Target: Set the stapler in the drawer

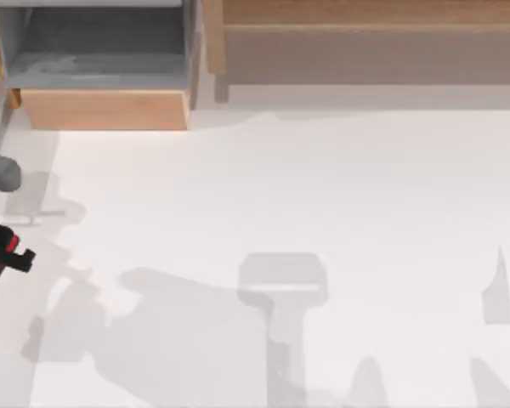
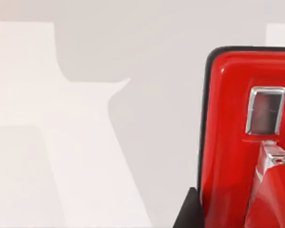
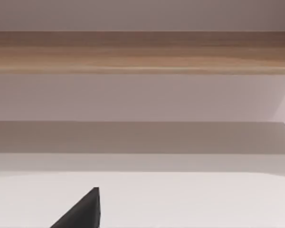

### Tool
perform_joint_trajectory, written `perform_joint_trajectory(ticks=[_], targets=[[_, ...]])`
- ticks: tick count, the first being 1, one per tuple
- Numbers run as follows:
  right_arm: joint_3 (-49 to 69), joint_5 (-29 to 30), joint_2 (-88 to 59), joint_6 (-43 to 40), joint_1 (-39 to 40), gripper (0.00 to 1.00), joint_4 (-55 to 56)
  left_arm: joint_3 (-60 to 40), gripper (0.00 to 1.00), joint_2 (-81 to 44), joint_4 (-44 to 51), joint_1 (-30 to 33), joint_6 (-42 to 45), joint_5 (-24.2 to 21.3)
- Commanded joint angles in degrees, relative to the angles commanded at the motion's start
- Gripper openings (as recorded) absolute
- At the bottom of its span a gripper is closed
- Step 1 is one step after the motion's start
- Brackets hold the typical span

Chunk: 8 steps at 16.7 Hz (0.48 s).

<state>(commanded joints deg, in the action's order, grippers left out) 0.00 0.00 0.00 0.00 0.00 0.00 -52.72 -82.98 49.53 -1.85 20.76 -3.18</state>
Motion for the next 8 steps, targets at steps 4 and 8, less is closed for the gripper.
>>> perform_joint_trajectory(ticks=[4,8], targets=[[0.0,0.0,0.0,0.0,0.0,1.0,0.0,-18.2,0.0,-6.0,3.1,-5.6,1.0,-3.0],[0.0,0.0,0.0,0.0,0.0,1.0,0.0,-40.5,0.0,-18.4,10.0,-11.1,1.4,-4.4]])
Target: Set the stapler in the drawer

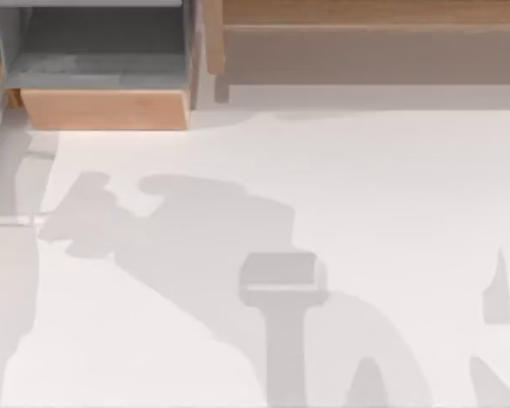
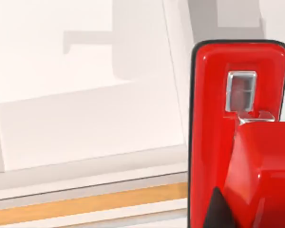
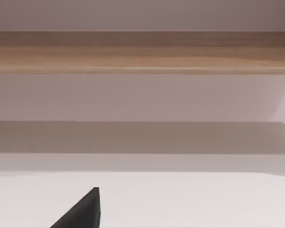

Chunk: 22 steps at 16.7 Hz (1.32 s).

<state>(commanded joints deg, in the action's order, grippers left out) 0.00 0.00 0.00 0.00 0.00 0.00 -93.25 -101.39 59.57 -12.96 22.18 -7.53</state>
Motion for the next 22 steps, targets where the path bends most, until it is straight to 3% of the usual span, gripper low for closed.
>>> perform_joint_trajectory(ticks=[6,10,15,22], targets=[[0.0,0.0,0.0,0.0,0.0,1.0,0.0,-31.5,0.0,-24.8,12.6,-4.8,-0.4,2.1],[0.0,0.0,0.0,0.0,0.0,1.0,0.0,-45.2,0.0,-39.4,18.8,-6.3,-1.3,4.9],[0.0,0.0,0.0,0.0,0.0,1.0,0.0,-51.8,0.0,-49.3,23.6,-6.0,-2.4,7.3],[0.0,0.0,0.0,0.0,0.0,1.0,0.0,-51.8,0.0,-49.8,23.7,-6.0,-2.4,7.4]])
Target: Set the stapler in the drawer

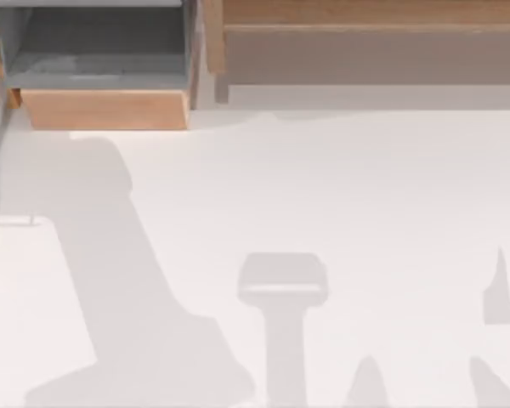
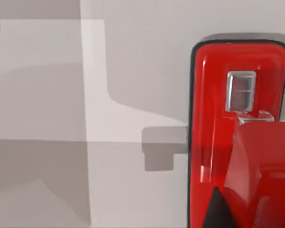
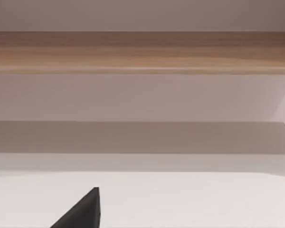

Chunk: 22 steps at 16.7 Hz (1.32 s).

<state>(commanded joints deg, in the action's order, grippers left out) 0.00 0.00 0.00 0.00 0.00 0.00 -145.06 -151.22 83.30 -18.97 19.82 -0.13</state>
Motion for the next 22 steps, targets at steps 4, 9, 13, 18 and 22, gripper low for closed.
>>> perform_joint_trajectory(ticks=[4,9,13,18,22], targets=[[0.0,0.0,0.0,0.0,0.0,1.0,0.0,2.1,0.0,0.3,-1.6,0.0,-0.1,0.1],[0.0,0.0,0.0,0.0,0.0,1.0,0.0,3.1,0.0,0.6,-2.5,0.1,-0.1,0.1],[0.0,0.0,0.0,0.0,0.0,1.0,0.0,3.1,0.3,0.6,-2.5,0.1,-0.1,0.1],[0.0,0.0,0.0,0.0,0.0,1.0,0.0,3.1,0.68,0.6,-2.5,0.1,-0.1,0.1],[0.0,0.0,0.0,0.0,0.0,1.0,0.0,3.1,0.98,0.6,-2.5,0.1,-0.1,0.1]])
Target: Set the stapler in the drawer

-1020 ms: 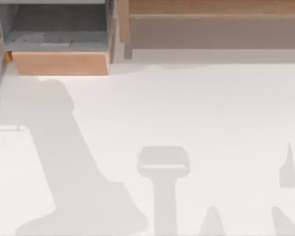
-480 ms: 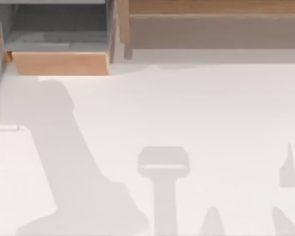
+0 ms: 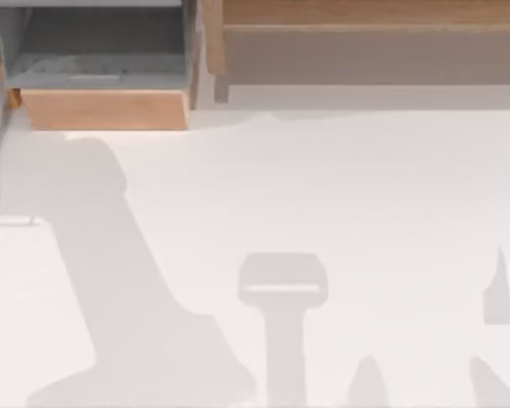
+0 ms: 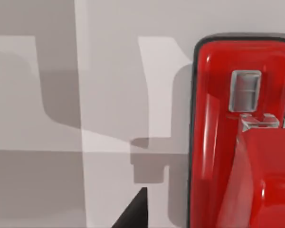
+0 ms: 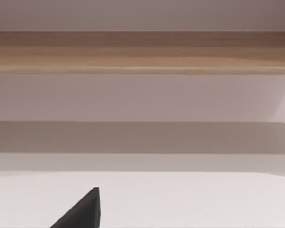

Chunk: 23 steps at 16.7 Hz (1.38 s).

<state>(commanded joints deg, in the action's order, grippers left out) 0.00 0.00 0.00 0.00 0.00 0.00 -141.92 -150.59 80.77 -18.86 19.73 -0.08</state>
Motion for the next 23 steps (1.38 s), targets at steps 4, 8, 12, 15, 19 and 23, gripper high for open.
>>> perform_joint_trajectory(ticks=[4,8,12,15,19,23], targets=[[0.0,0.0,0.0,0.0,0.0,1.0,0.0,0.0,1.0,0.0,0.0,0.0,0.0,0.0],[0.0,0.0,0.0,0.0,0.0,1.0,0.0,0.0,1.0,0.0,0.0,0.0,0.0,0.0],[0.0,0.0,0.0,0.0,0.0,1.0,0.0,0.9,1.0,1.4,-0.7,-0.3,0.9,-0.3],[0.0,0.0,0.0,0.0,0.0,1.0,0.0,5.1,1.0,7.6,-4.8,-0.9,5.1,-2.0],[0.0,0.0,0.0,0.0,0.0,1.0,0.0,14.2,1.0,18.5,-16.8,-4.3,14.9,-4.8],[0.0,0.0,0.0,0.0,0.0,1.0,0.0,27.4,1.0,28.1,-35.2,-11.5,27.6,-7.6]])
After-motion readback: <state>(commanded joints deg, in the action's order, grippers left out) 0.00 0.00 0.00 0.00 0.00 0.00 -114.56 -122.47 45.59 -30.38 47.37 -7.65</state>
